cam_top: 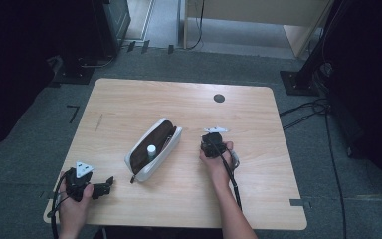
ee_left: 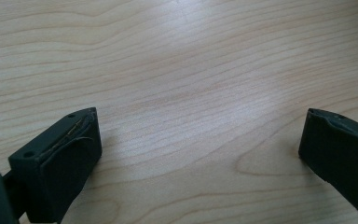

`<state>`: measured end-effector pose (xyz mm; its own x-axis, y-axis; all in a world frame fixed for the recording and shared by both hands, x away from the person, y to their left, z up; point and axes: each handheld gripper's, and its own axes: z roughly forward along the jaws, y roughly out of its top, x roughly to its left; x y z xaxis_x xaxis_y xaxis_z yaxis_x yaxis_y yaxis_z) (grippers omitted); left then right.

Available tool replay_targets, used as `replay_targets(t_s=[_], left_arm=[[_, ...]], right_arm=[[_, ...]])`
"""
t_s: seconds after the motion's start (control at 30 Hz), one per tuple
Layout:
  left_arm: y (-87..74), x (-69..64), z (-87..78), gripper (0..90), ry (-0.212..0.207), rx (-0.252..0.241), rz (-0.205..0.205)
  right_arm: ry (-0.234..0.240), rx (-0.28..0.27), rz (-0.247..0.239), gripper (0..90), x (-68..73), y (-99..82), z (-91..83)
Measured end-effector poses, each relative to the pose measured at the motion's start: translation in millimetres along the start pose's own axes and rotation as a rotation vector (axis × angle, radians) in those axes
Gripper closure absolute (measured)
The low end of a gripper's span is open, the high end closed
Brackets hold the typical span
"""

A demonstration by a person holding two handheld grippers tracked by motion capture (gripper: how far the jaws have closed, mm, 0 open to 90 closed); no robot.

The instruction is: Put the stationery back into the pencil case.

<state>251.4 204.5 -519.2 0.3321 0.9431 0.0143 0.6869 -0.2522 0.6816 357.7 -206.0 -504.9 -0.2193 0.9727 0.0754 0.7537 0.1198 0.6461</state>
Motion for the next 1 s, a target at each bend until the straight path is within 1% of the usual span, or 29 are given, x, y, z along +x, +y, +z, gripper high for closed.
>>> replay_targets(t_s=[0.07, 0.13, 0.23, 0.3, 0.33, 0.43, 0.5, 0.57, 0.7, 0.8, 0.93, 1.0], left_arm=[[0.0, -0.1, 0.1, 0.0, 0.000, -0.001, -0.001], [0.0, -0.1, 0.0, 0.0, 0.000, -0.001, -0.001], [0.0, -0.1, 0.1, 0.0, 0.000, -0.001, -0.001], [0.0, -0.1, 0.1, 0.0, 0.000, -0.001, -0.001], [0.0, -0.1, 0.0, 0.0, 0.000, -0.001, -0.001], [0.0, -0.1, 0.0, 0.0, 0.000, -0.001, -0.001], [0.0, -0.1, 0.1, 0.0, 0.000, -0.001, -0.001], [0.0, 0.0, 0.0, 0.0, 0.000, -0.001, -0.001], [0.0, -0.3, 0.2, 0.0, 0.000, -0.003, -0.004], [0.0, -0.1, 0.1, 0.0, 0.000, -0.002, -0.002], [0.0, 0.0, 0.1, 0.0, 0.000, -0.001, 0.000], [0.0, 0.0, 0.0, 0.0, 0.000, -0.001, 0.000]], right_arm=[[0.025, -0.002, 0.010, 81.6, -2.0, -1.0, -1.2], [0.037, -0.014, 0.018, 81.7, -1.6, -2.2, -3.5], [0.061, -0.053, 0.010, 81.6, 0.9, -2.7, -9.8], [0.066, -0.077, -0.001, 81.7, 2.5, -2.2, -14.2], [0.073, -0.090, 0.002, 81.7, 3.5, -1.7, -17.2], [0.087, -0.127, -0.011, 81.7, 6.9, 0.1, -26.2], [0.106, -0.160, -0.009, 81.7, 10.1, 1.6, -34.5], [0.114, -0.179, -0.014, 81.7, 12.3, 2.4, -39.7], [0.158, -0.228, -0.017, 81.7, 20.8, 6.5, -54.2], [0.194, -0.271, -0.018, 81.7, 27.0, 13.1, -66.7], [0.229, -0.326, -0.037, 81.7, 39.2, 25.5, -84.8], [0.245, -0.343, -0.056, 81.7, 46.7, 32.4, -92.5]])
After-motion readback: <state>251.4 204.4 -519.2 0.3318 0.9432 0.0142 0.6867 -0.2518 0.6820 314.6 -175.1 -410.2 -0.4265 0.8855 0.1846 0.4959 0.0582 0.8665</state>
